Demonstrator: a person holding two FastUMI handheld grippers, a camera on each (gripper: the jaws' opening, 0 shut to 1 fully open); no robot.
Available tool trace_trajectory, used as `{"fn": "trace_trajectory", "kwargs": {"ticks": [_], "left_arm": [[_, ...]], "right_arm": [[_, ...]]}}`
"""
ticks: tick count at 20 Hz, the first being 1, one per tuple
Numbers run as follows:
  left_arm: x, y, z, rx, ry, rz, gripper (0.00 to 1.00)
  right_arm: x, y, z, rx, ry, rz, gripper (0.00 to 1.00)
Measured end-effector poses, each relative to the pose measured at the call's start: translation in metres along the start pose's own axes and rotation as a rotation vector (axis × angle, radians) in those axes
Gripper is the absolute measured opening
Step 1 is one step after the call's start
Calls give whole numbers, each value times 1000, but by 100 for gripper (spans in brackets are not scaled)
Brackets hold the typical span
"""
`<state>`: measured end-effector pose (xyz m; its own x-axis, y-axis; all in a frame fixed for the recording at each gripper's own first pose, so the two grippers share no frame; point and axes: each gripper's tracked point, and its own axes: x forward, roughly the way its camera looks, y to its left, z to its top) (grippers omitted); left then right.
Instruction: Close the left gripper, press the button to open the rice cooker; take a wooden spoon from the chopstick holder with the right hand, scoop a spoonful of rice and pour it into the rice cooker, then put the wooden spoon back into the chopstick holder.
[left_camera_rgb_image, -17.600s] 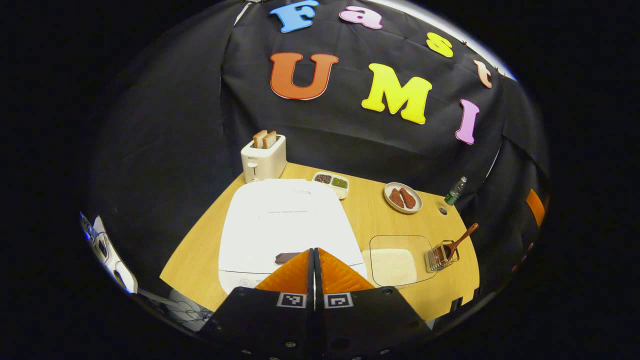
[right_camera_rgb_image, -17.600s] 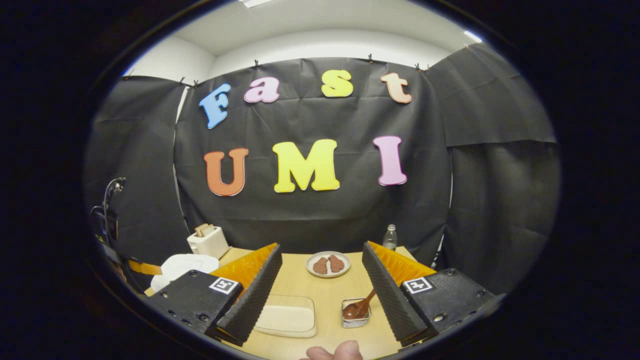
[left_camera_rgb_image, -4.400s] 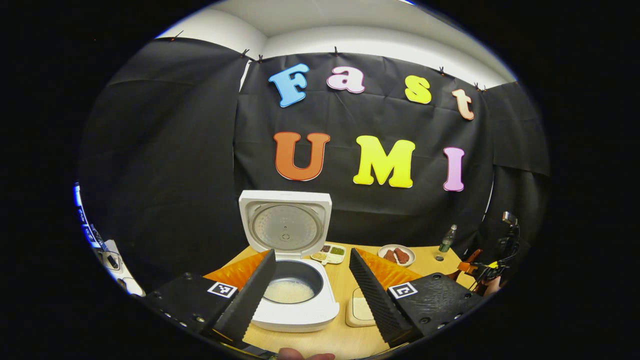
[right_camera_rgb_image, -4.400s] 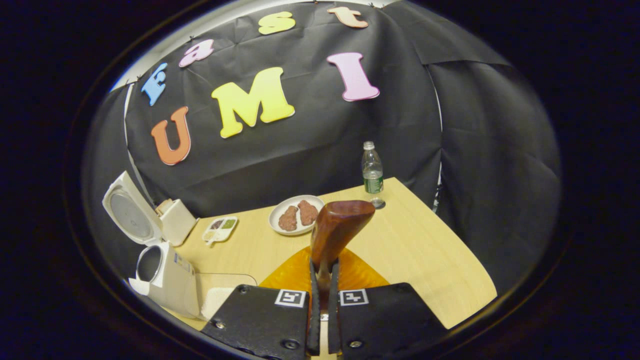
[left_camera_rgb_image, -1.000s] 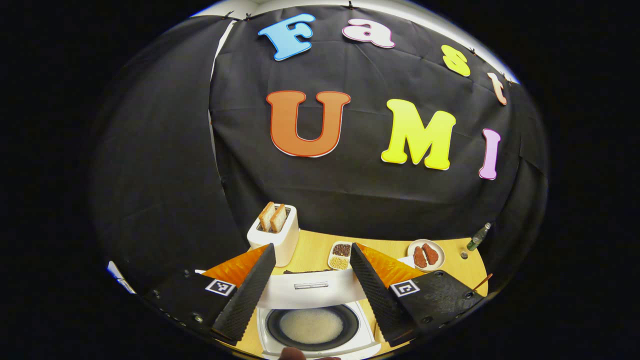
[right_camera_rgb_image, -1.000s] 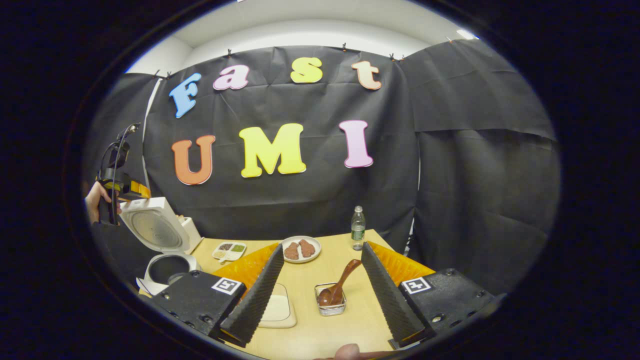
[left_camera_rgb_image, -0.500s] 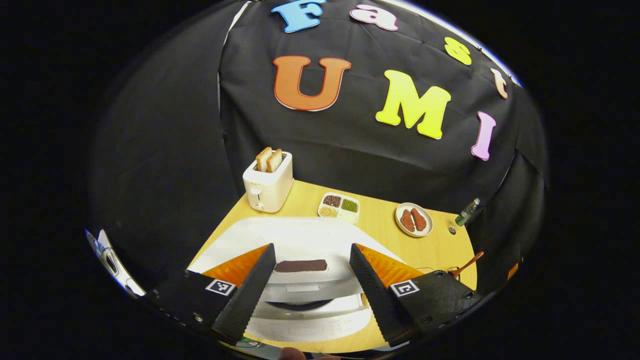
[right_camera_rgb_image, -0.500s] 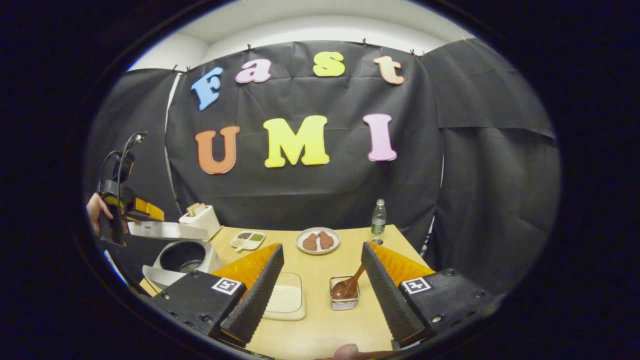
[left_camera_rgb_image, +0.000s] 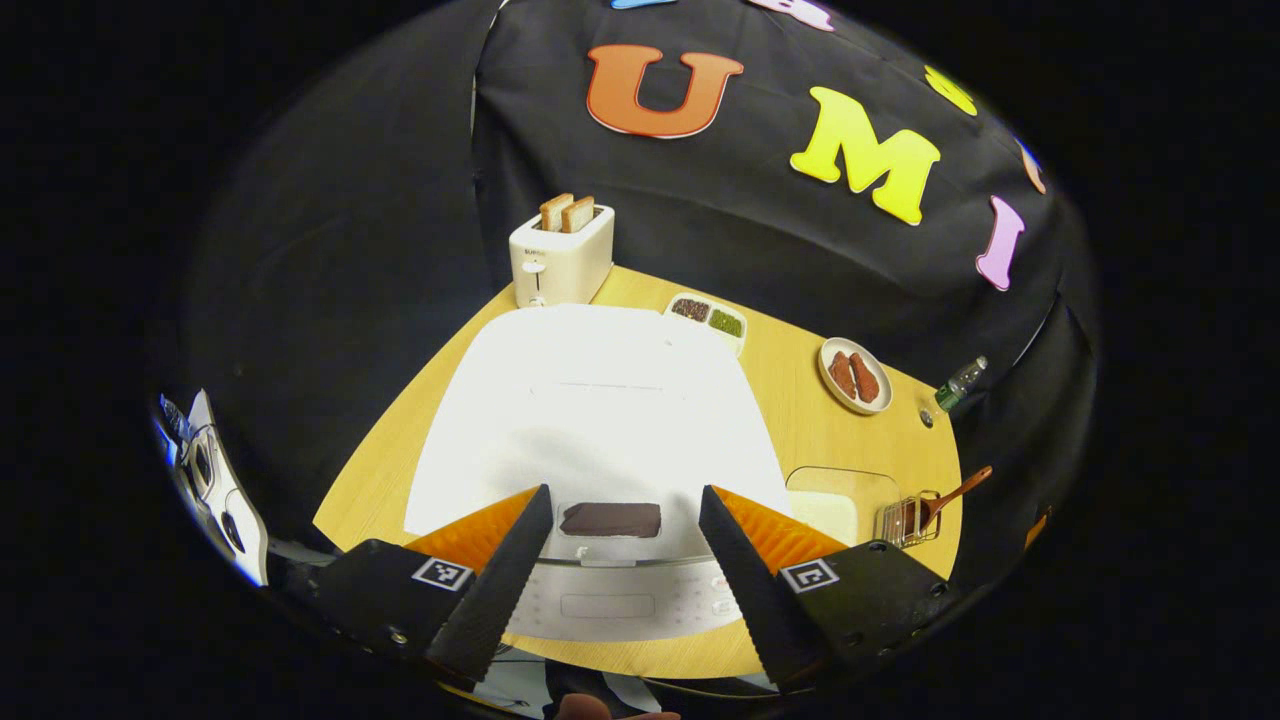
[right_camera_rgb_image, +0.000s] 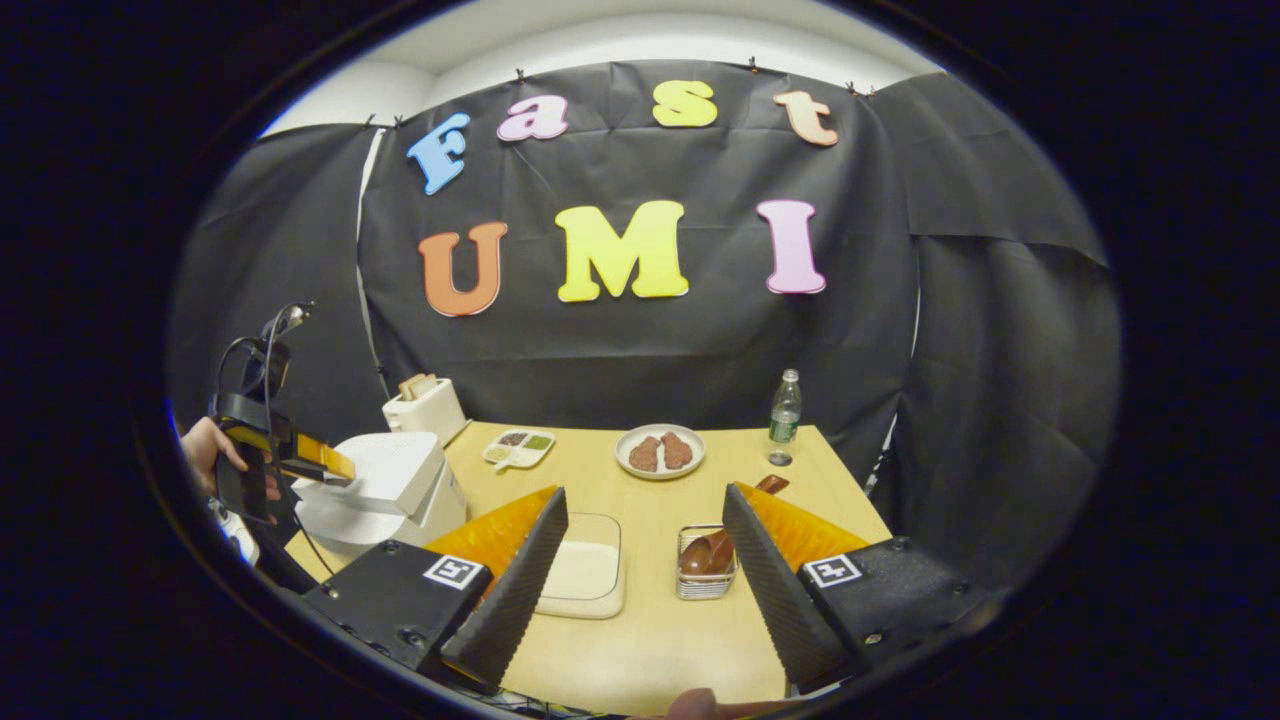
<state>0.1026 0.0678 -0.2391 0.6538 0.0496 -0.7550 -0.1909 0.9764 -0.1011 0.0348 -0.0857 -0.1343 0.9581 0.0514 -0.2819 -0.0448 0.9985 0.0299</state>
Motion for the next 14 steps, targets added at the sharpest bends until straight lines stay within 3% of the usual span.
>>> {"fn": "trace_trajectory", "kwargs": {"ticks": [7,10,14], "left_arm": [[7,9,-16,25,79,52,97],[11,11,-18,91,87,97,97],[12,8,-20,104,87,99,99]], "right_arm": [[19,2,0,11,5,53,100],[29,2,-3,18,18,79,99],[40,5,-5,39,29,127,100]]}}
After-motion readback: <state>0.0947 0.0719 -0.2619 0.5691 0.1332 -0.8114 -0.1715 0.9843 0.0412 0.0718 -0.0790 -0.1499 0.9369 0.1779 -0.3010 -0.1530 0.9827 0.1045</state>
